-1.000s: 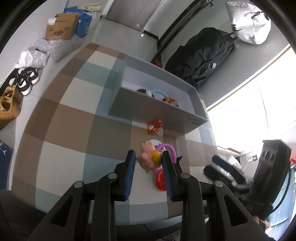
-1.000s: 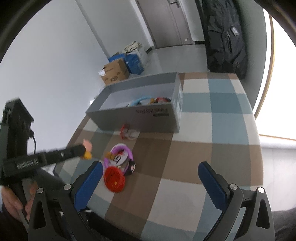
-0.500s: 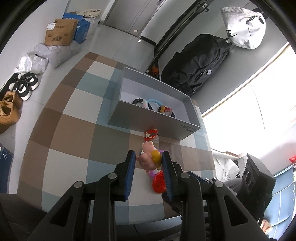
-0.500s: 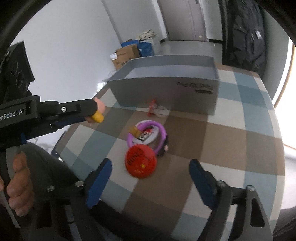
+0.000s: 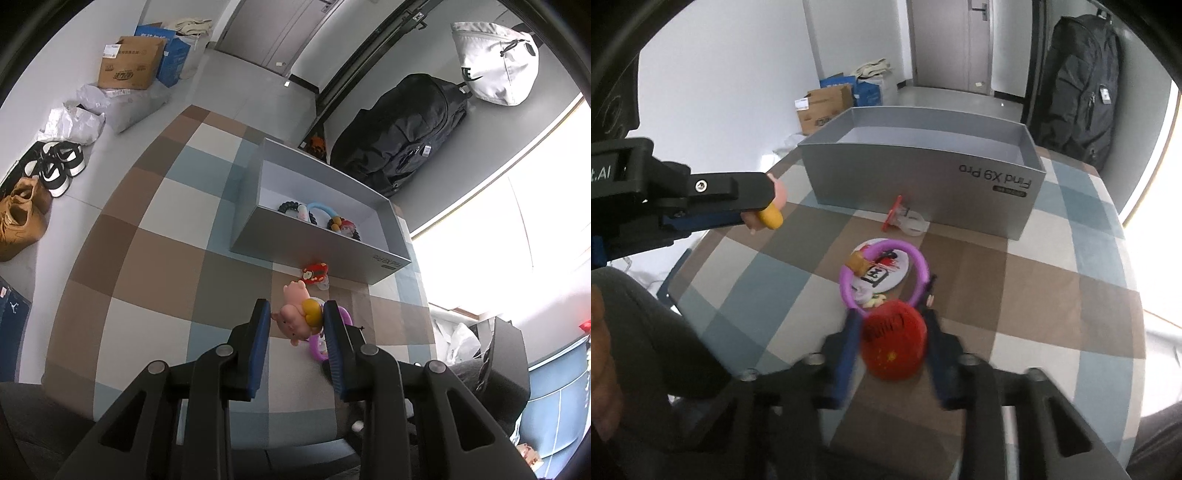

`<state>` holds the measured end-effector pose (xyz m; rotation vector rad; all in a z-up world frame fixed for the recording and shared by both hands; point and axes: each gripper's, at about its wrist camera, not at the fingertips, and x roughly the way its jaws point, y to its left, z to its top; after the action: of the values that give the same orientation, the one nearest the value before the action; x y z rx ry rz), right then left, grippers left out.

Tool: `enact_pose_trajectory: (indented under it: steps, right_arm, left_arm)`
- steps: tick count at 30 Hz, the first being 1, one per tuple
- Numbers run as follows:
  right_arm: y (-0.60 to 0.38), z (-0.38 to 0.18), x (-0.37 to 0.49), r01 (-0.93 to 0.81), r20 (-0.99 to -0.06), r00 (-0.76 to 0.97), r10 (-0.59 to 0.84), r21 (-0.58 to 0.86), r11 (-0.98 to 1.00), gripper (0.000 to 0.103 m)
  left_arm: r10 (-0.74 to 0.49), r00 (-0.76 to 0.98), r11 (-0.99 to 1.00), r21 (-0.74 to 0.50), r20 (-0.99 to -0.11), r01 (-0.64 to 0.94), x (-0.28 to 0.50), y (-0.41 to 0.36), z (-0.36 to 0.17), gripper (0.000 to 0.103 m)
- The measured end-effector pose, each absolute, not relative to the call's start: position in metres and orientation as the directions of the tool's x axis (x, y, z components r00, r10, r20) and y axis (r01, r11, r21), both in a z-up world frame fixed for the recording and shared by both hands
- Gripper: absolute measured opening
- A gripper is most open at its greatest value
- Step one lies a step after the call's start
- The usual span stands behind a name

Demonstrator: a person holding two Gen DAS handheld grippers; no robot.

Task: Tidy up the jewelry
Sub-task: 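Lift the pink pig with the left gripper while the right gripper grasps the red rattle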

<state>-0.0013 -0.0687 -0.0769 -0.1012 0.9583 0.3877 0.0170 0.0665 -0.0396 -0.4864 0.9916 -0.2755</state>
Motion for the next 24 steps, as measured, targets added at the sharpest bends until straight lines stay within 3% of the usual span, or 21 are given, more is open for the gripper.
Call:
enact_pose_trajectory:
  steps: [5, 24]
  right_arm:
    - [-0.075, -0.075, -0.003, -0.355, -0.81, 0.516, 0.279, 0.094, 0.93, 0.008]
    - [-0.115, -0.053, 0.005, -0.314, -0.76, 0.512, 0.399, 0.266, 0.911, 0.005]
  left_arm:
    - [-0.433, 0.52, 0.864, -0.504, -0.737, 0.004, 0.017, 0.064, -0.04, 0.024]
    - [-0.41, 0.513, 0.876, -0.482, -0.754, -0.008, 0.02, 0.056, -0.044, 0.024]
